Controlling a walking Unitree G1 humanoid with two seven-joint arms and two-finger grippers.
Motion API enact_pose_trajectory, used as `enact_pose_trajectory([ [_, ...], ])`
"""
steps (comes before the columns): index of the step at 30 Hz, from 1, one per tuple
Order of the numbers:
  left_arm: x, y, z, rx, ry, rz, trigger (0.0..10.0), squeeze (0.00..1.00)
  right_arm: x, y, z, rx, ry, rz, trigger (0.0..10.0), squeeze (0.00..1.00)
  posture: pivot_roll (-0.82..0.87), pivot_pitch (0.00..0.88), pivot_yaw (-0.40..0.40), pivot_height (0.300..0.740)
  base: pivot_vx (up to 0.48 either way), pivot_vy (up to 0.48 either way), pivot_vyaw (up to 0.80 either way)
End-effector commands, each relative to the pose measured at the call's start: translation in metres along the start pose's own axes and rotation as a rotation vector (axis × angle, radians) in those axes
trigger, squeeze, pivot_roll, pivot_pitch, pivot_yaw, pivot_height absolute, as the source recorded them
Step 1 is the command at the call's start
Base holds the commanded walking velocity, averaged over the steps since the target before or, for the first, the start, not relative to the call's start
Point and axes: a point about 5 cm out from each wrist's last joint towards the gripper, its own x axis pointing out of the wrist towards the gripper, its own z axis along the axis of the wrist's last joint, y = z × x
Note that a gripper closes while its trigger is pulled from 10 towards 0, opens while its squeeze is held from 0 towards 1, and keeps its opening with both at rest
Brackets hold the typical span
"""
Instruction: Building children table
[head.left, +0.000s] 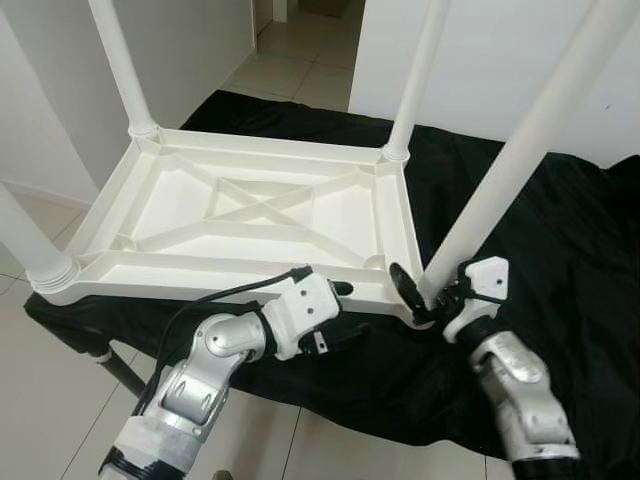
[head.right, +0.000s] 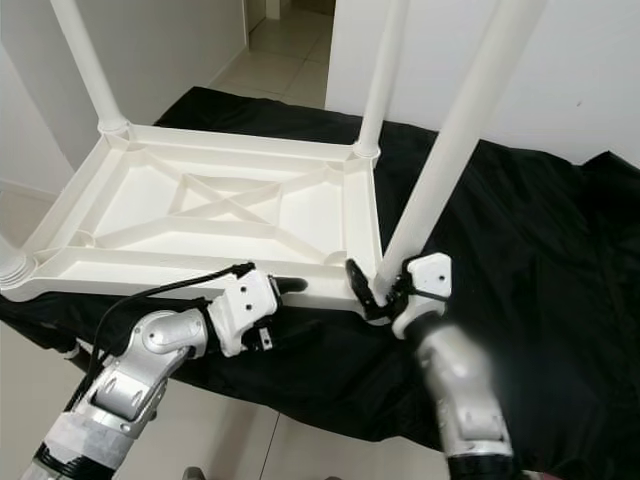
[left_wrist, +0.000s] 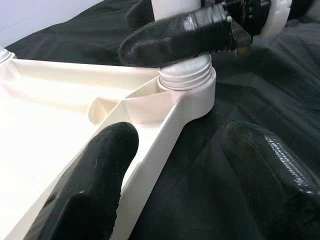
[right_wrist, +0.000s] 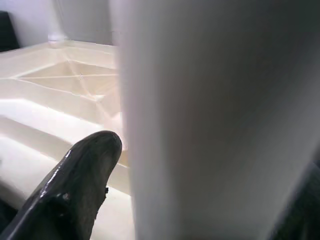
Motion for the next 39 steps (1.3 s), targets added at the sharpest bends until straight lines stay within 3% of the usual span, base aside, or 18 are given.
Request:
enact_pose_trajectory([
  [1,0.001,0.001,-0.001,0.004,0.004,0.03,10.0,0.0,0.0,-0.002,-0.007,-0.01,0.042,0.082,10.0,0.0,0.01,0.076,-0.046,0.74,0.0,0.0,0.0],
  [6,0.002,0.002,-0.001,0.007,0.005,0.029,10.0,0.0,0.002,-0.009,-0.009,-0.038,0.066,0.123,10.0,0.0,0.01,0.067,-0.041,0.74,0.0,0.0,0.0],
  [7,0.002,0.002,0.0,0.009,0.003,0.028,10.0,0.0,0.001,-0.012,-0.01,-0.054,0.079,0.14,2.3,0.0,0.01,0.064,-0.044,0.74,0.0,0.0,0.0],
  [9,0.002,0.003,0.0,0.011,0.002,0.028,10.0,0.0,0.0,-0.015,-0.011,-0.067,0.088,0.155,2.3,0.0,0.01,0.061,-0.045,0.74,0.0,0.0,0.0],
  [10,0.003,0.003,0.0,0.013,0.001,0.028,10.0,0.0,-0.001,-0.018,-0.011,-0.071,0.094,0.167,0.0,0.0,0.01,0.058,-0.045,0.74,0.0,0.0,0.0],
  [15,0.004,0.003,0.0,0.015,-0.001,0.029,10.0,0.0,-0.004,-0.026,-0.011,-0.072,0.099,0.186,0.0,0.0,0.01,0.054,-0.047,0.74,0.0,0.0,0.0],
  [25,0.006,0.001,0.0,0.025,0.001,0.021,10.0,0.0,-0.006,-0.025,-0.012,-0.045,0.086,0.189,0.0,0.0,0.01,0.042,-0.057,0.74,0.0,0.0,0.0],
  [26,0.006,0.0,0.0,0.028,0.002,0.021,10.0,0.0,-0.006,-0.023,-0.012,-0.03,0.083,0.176,2.5,0.0,0.01,0.038,-0.059,0.74,0.0,0.0,0.0],
  [27,0.006,-0.001,-0.001,0.029,0.003,0.02,10.0,0.0,-0.006,-0.02,-0.011,-0.026,0.077,0.16,10.0,0.0,0.0,0.036,-0.061,0.74,0.0,0.0,0.0],
  [36,0.007,-0.003,-0.003,0.023,0.003,0.011,10.0,0.0,-0.007,-0.008,-0.009,-0.033,0.064,0.003,10.0,0.0,0.0,0.037,-0.06,0.74,0.0,0.0,0.0],
  [39,0.006,-0.004,-0.005,0.021,0.007,0.005,10.0,0.0,-0.008,-0.005,-0.013,-0.025,0.083,-0.168,10.0,0.0,-0.01,0.036,-0.054,0.74,0.0,0.0,0.0],
])
